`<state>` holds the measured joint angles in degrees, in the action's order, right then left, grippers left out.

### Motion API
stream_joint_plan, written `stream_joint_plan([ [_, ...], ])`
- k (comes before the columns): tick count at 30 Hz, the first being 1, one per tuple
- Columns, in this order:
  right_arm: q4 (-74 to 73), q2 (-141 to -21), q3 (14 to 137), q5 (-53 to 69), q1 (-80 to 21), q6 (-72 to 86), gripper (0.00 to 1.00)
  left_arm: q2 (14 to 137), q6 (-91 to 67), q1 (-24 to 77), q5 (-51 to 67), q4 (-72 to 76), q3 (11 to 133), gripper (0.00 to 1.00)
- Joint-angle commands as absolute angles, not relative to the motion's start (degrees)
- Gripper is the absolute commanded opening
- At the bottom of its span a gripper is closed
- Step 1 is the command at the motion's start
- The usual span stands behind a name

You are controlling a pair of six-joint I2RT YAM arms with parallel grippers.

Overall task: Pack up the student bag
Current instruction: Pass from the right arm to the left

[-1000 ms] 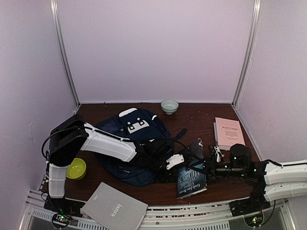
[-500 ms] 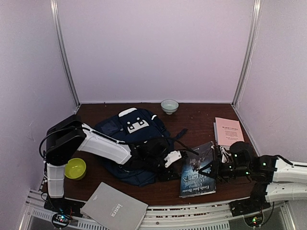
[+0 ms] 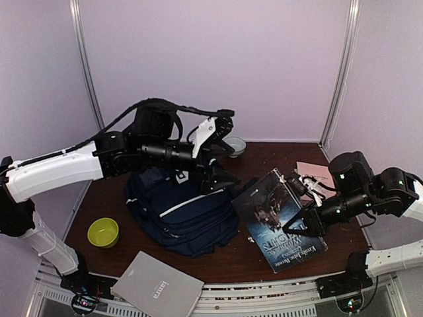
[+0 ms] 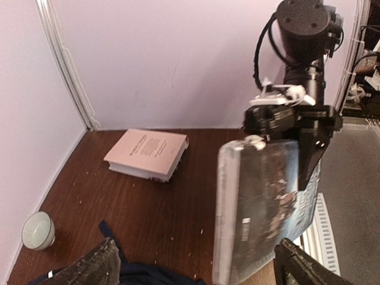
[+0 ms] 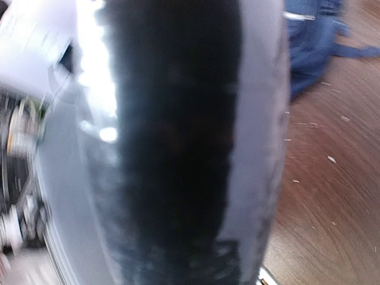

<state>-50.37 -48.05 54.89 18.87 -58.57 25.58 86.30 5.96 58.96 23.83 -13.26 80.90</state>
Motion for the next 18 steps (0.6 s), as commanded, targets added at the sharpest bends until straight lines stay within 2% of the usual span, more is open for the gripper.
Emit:
stream_joint_plan([
  [1,-47.61,-51.06,58.52,22.83,-63.67,13.87,0.00,88.41,10.30,57.39,30.60,-32.48,83.50,0.92],
  [5,-44.71,-54.30,60.79,19.75,-66.45,8.76,0.00,91.43,14.29,57.39,41.66,-43.89,88.47,0.72],
  [12,-42.15,-60.92,65.75,19.88,-66.58,3.07,0.00,89.04,17.24,60.05,44.88,-43.20,86.86,0.72],
  [15,-40.63,-62.01,66.55,21.85,-66.57,2.12,0.00,88.50,14.41,60.34,40.80,-39.02,84.91,0.73],
  [18,-37.99,-61.76,65.86,24.46,-66.71,1.75,0.00,89.10,12.44,60.30,35.71,-36.47,84.05,0.70],
])
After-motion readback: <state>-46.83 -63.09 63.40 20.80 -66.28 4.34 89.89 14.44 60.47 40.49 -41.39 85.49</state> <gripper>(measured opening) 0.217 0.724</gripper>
